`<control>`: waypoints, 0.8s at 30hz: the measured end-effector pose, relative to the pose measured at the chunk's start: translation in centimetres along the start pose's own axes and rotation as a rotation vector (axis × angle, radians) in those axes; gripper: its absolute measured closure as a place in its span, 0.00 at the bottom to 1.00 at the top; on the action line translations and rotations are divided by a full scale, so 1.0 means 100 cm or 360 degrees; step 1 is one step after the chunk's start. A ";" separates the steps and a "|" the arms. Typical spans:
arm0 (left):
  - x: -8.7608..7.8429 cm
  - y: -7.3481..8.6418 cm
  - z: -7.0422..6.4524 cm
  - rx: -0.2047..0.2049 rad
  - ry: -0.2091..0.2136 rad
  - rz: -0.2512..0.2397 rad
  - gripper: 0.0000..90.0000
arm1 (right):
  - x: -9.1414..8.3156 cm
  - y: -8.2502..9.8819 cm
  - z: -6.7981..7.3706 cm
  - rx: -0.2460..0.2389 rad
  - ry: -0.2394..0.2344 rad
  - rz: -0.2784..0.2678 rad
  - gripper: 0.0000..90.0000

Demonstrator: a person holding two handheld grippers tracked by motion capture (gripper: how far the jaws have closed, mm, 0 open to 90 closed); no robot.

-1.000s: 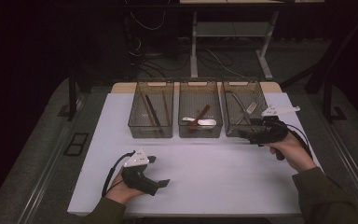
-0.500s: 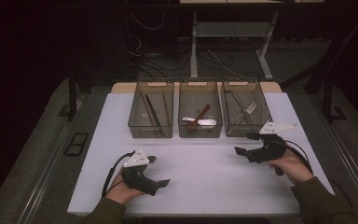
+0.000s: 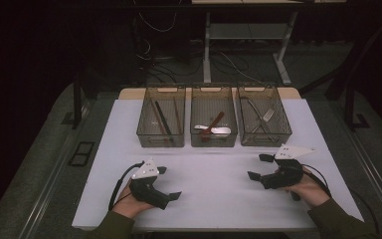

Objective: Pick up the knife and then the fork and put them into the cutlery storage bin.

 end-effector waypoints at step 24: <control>-0.001 0.000 -0.001 0.0006 0.0001 0.0006 0.00 | -0.014 0.033 0.010 0.0007 0.0031 0.0001 0.20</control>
Point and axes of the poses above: each handheld gripper's, and its own axes: x roughly forward along the jaws, y roughly out of its underside, z roughly to its left, the point moved 9 cm from there along x, roughly forward along the jaws, and after that the axes turned 3 degrees about -x, right-handed, at the moved point
